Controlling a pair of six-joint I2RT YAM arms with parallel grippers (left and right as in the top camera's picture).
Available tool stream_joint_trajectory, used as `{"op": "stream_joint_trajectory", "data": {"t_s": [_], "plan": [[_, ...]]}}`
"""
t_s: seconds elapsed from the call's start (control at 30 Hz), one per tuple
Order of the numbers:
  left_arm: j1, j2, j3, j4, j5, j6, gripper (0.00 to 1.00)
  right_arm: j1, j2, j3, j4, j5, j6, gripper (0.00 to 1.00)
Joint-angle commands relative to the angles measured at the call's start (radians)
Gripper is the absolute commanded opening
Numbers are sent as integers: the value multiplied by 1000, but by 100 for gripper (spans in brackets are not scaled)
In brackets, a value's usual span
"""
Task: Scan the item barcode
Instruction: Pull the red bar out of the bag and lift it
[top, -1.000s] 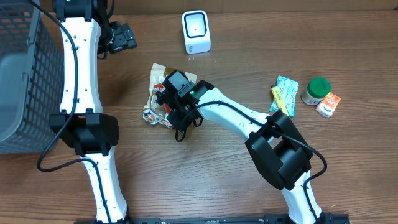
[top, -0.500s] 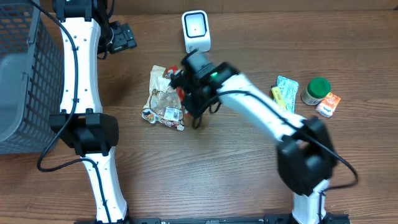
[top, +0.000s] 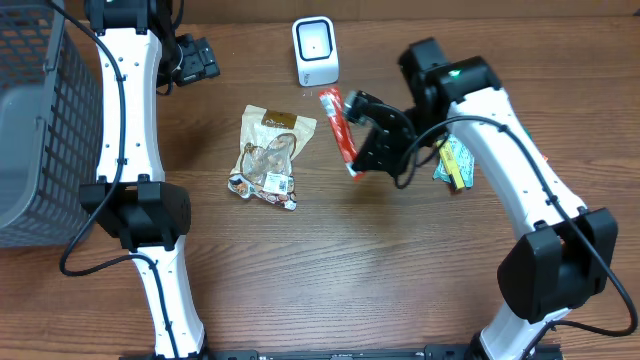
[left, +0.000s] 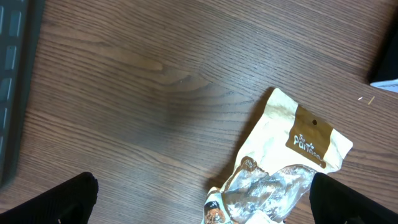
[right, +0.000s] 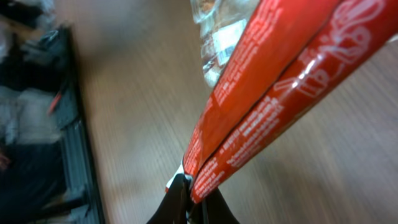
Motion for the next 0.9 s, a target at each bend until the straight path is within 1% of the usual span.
{"op": "stream_joint_trajectory", "data": {"t_s": [0.0, 0.13, 0.17, 0.87], "plan": [[-7, 5, -2, 4, 4, -14, 100, -9, -14, 14, -97, -89, -357, 4], [-6, 5, -2, 4, 4, -14, 100, -8, -14, 14, -248, -89, -616, 4], [-7, 5, -2, 4, 4, -14, 100, -6, -14, 13, -261, -90, -649, 4], [-7, 5, -2, 4, 4, -14, 100, -5, -14, 13, -257, -112, -646, 4]]}}
